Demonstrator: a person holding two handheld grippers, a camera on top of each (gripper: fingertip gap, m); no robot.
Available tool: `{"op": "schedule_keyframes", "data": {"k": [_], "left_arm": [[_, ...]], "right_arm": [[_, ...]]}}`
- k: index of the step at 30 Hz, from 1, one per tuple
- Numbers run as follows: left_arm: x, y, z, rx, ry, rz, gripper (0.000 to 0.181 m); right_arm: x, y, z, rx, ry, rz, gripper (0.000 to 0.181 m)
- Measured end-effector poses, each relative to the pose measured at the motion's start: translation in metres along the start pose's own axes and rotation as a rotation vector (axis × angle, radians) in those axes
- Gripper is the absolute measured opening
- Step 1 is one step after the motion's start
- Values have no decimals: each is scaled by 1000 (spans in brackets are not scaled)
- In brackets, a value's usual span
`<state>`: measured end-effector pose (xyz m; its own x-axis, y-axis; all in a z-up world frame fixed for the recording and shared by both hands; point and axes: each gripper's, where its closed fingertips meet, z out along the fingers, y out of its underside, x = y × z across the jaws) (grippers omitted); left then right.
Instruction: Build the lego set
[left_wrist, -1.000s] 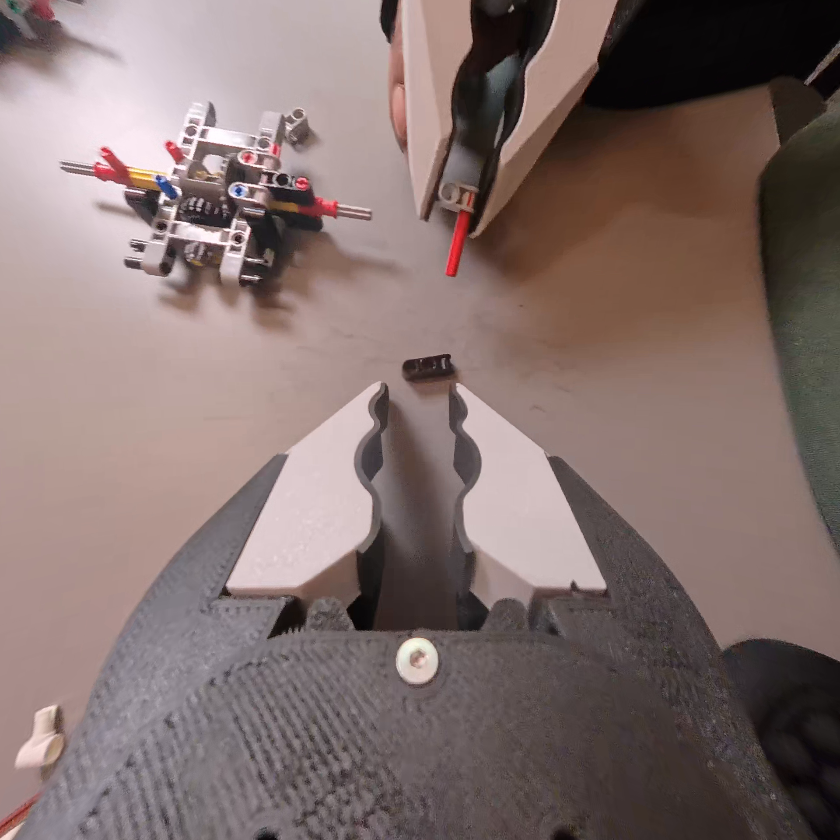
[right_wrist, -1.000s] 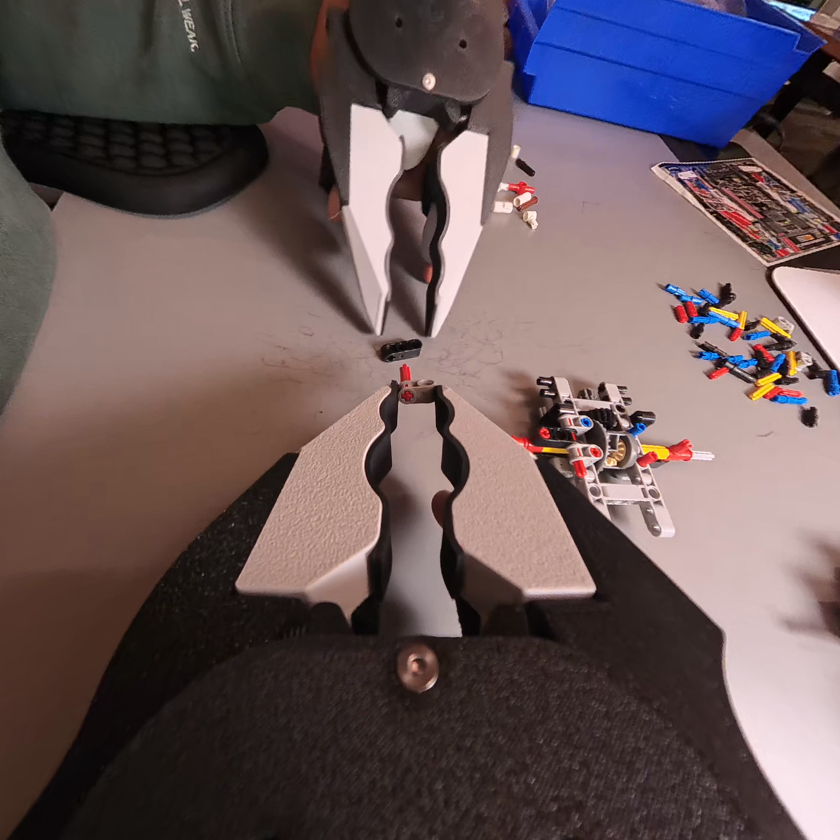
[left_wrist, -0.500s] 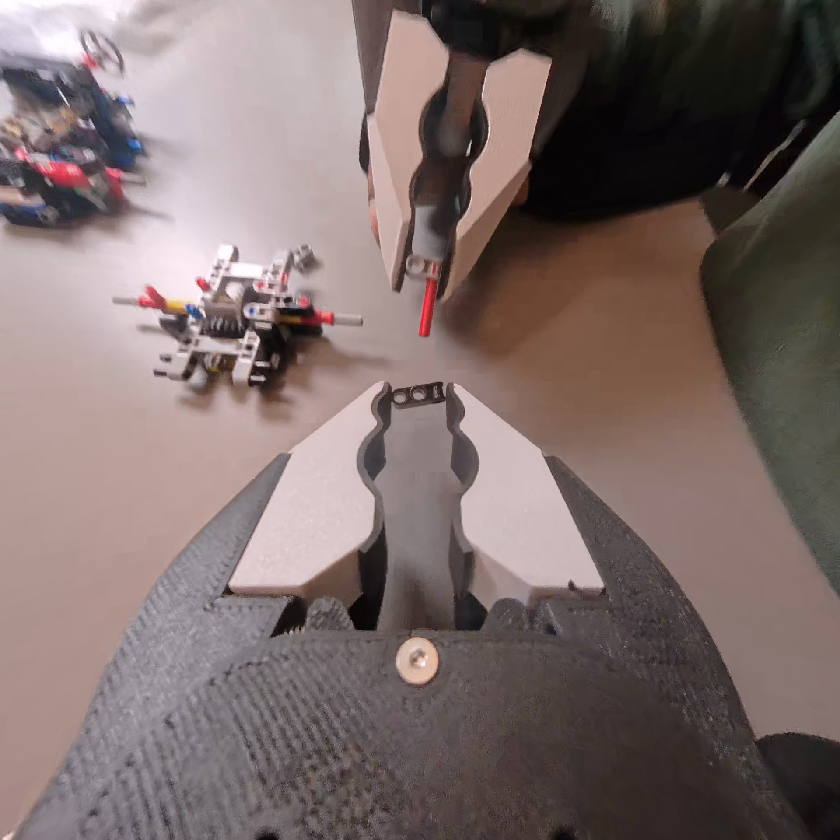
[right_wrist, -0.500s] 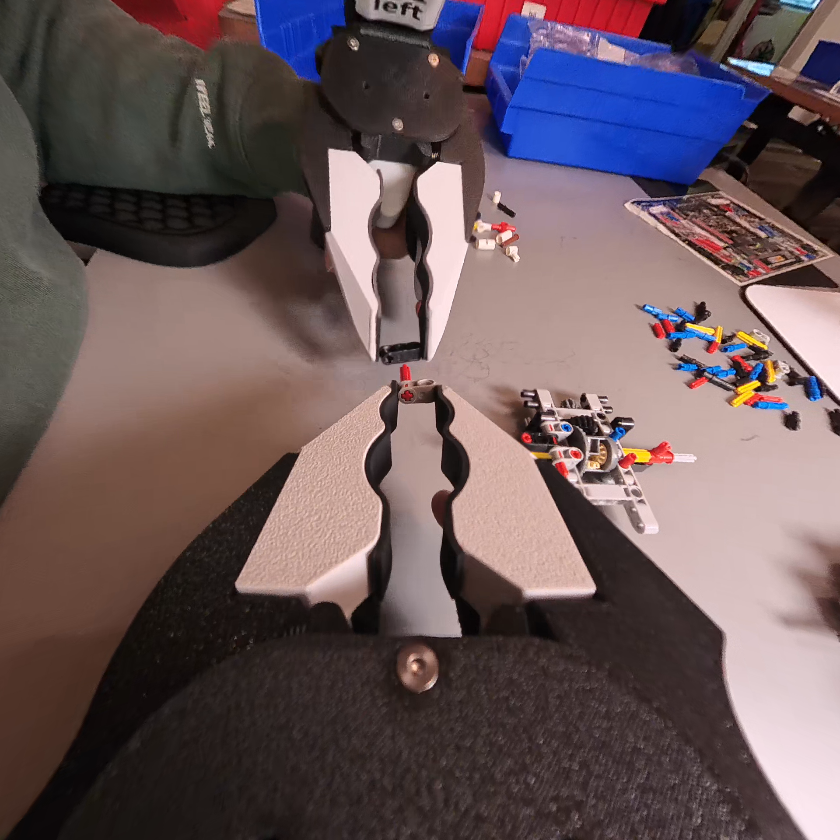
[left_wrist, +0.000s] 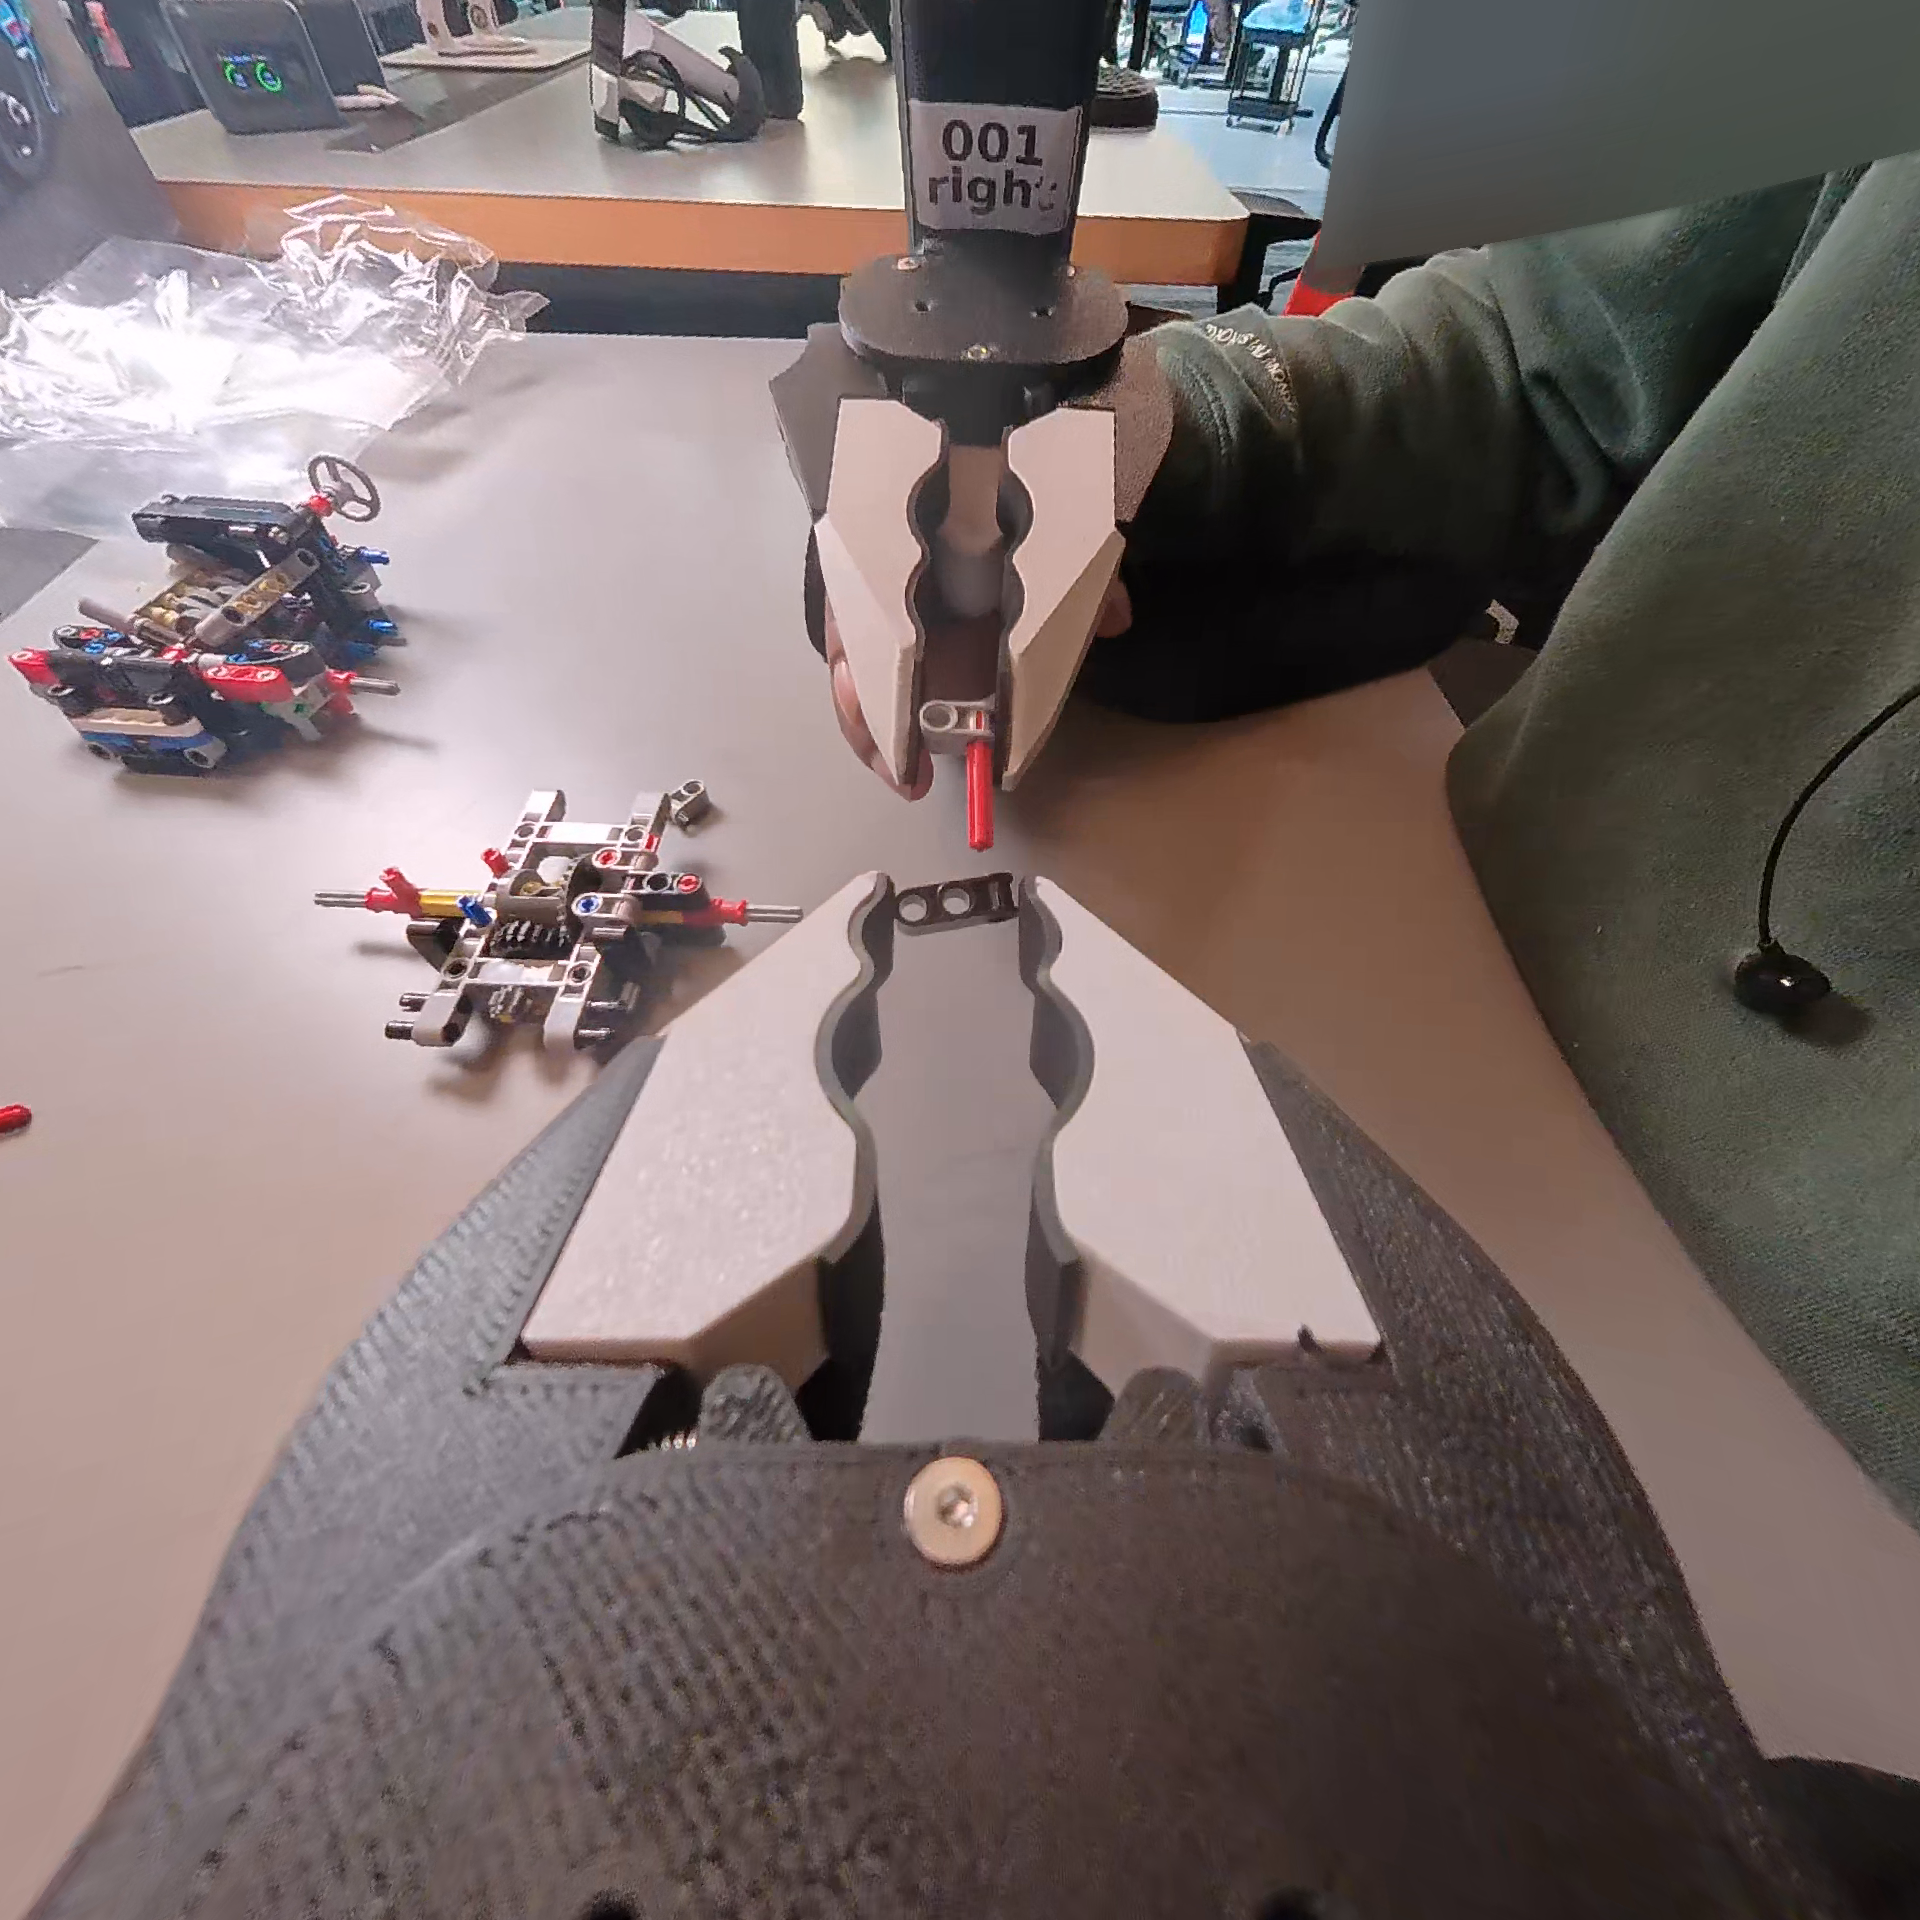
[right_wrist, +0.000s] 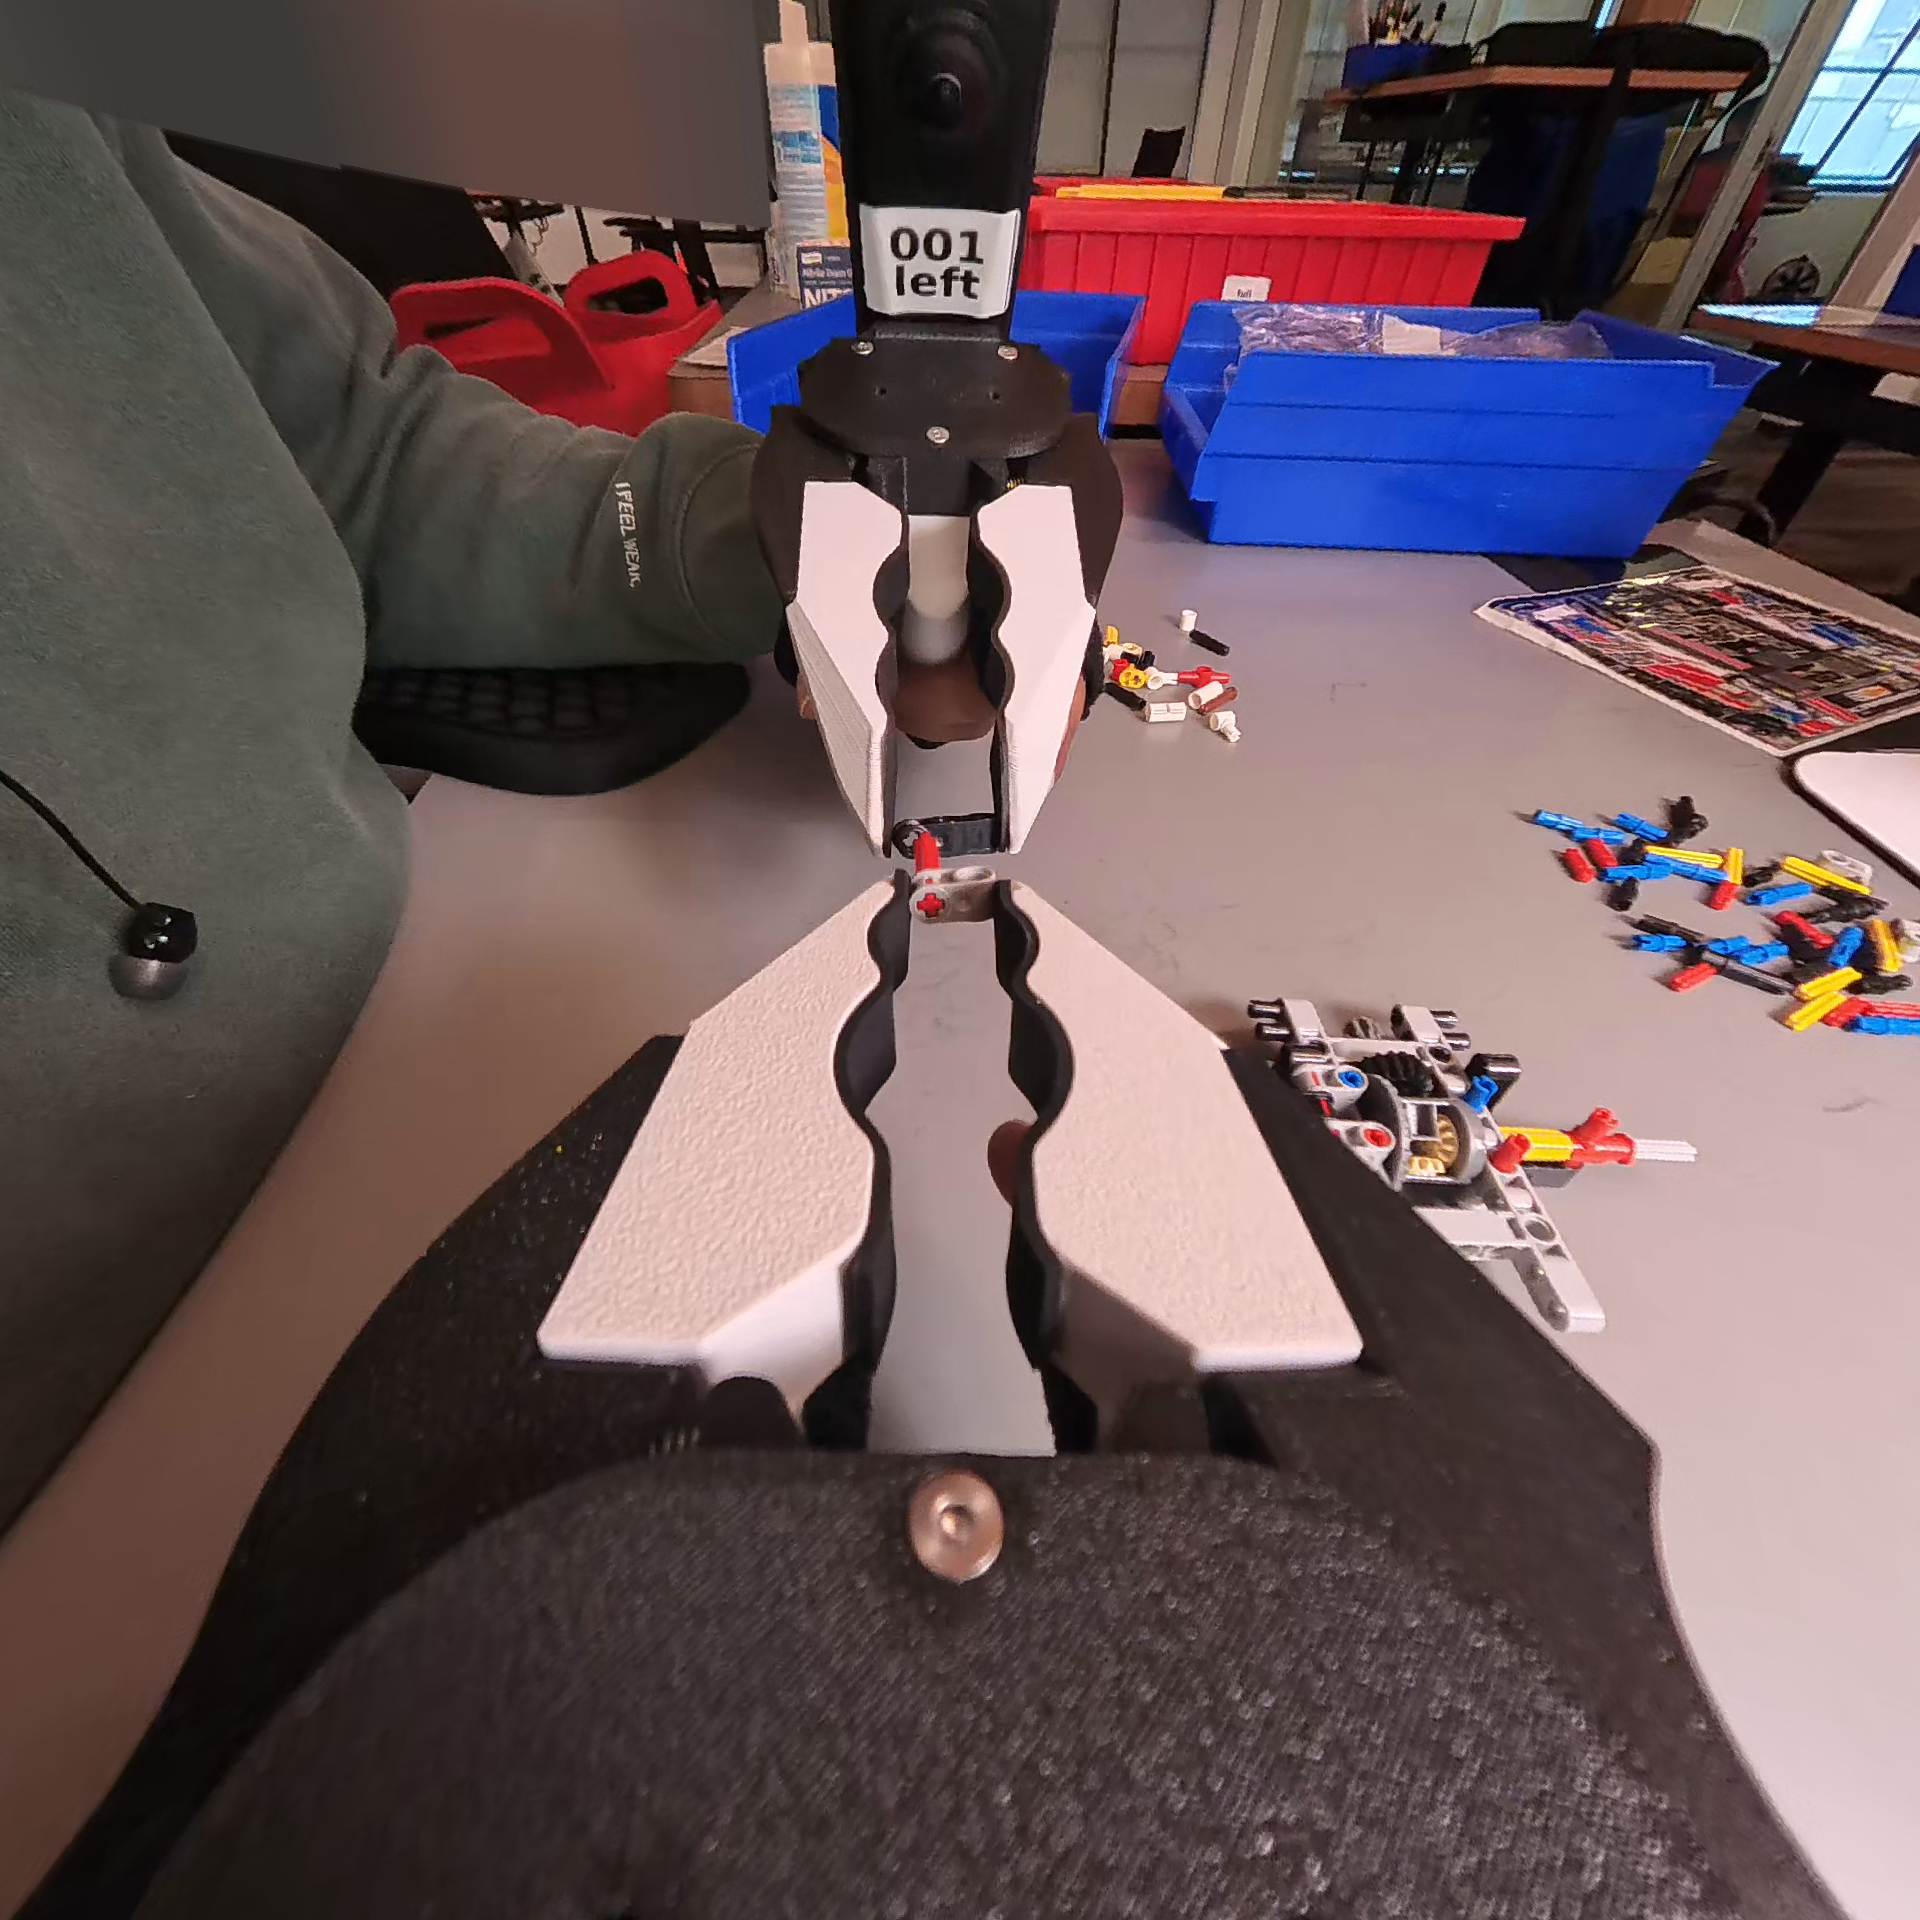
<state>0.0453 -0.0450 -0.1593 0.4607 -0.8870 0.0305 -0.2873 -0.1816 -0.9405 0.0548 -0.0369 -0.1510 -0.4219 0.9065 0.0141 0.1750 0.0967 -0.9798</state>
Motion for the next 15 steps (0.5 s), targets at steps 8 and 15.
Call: {"op": "schedule_keyframes", "data": {"k": [8, 15], "left_arm": [[4, 21, 8, -112, 64, -122, 22], [14, 62, 16, -344, 68, -35, 22]], "right_arm": [[5, 5, 0, -28, 26, 5, 15], [12, 12, -1, -75, 61, 0, 14]]}}
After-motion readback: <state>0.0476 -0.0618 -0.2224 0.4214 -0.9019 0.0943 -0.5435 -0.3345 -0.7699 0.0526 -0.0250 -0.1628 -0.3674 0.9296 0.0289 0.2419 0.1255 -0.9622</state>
